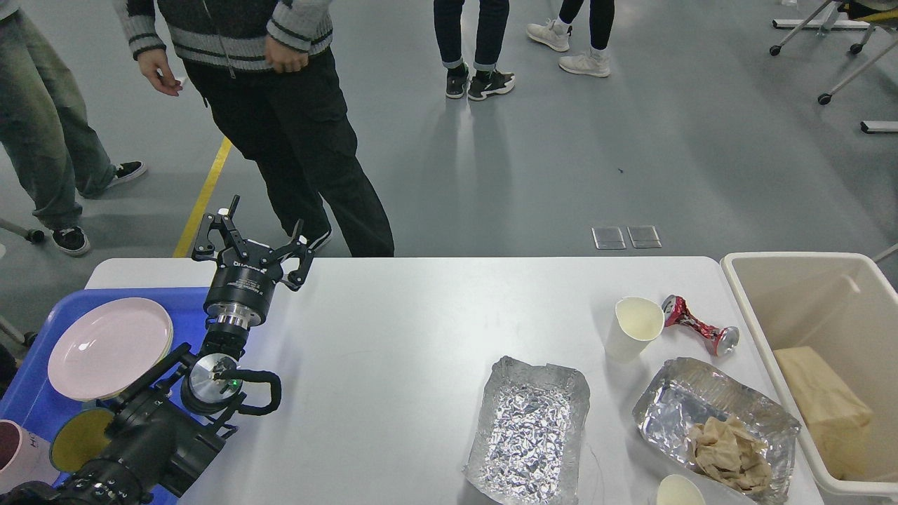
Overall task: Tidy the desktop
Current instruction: 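Release the bag and bring the right gripper back down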
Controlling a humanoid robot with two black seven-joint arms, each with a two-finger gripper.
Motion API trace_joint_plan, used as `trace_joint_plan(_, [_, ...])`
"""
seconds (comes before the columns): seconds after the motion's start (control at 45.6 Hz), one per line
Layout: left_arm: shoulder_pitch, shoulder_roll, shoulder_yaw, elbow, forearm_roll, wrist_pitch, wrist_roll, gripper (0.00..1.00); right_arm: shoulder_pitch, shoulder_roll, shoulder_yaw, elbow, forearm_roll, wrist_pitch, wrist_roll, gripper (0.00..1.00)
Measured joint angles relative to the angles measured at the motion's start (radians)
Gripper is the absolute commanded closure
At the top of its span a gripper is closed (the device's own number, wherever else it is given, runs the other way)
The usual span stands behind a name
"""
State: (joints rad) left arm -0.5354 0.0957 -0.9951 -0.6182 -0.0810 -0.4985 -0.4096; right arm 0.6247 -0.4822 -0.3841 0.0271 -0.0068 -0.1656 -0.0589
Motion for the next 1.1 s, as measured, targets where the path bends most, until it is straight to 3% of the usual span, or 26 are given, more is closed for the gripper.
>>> trace_joint_plan(0.197, [0.000, 0.000, 0.000, 0.000, -0.001, 0.000, 0.000, 0.04, 0.134, 0.005, 0.005, 0.005, 0.001, 0.079, -0.001, 0.00])
trace_joint_plan(0.46, [0.000, 0.000, 0.001, 0.000, 0.000, 0.000, 0.000, 0.04, 0.455, -0.016, 0.011, 0.005, 0.012, 0.515, 0.000, 0.00])
trace_joint_plan(0.68, [0.000, 0.000, 0.000, 0.000, 0.000, 0.000, 0.000, 0.04, 0.720, -0.021, -0.034, 0.088, 0.005, 0.798, -0.002, 0.00])
trace_joint_plan(0.877, [0.000, 0.000, 0.000, 0.000, 0.000, 0.000, 0.000, 0.04, 0.915, -0.068, -0.209, 0.462, -0.001, 0.831, -0.006, 0.00])
trace_joint_plan(1.096, [0.000, 0.000, 0.000, 0.000, 0.000, 0.000, 0.000, 0.04, 1.132, -0.180, -0.408, 1.096, -0.046, 0.706, -0.009, 0.00])
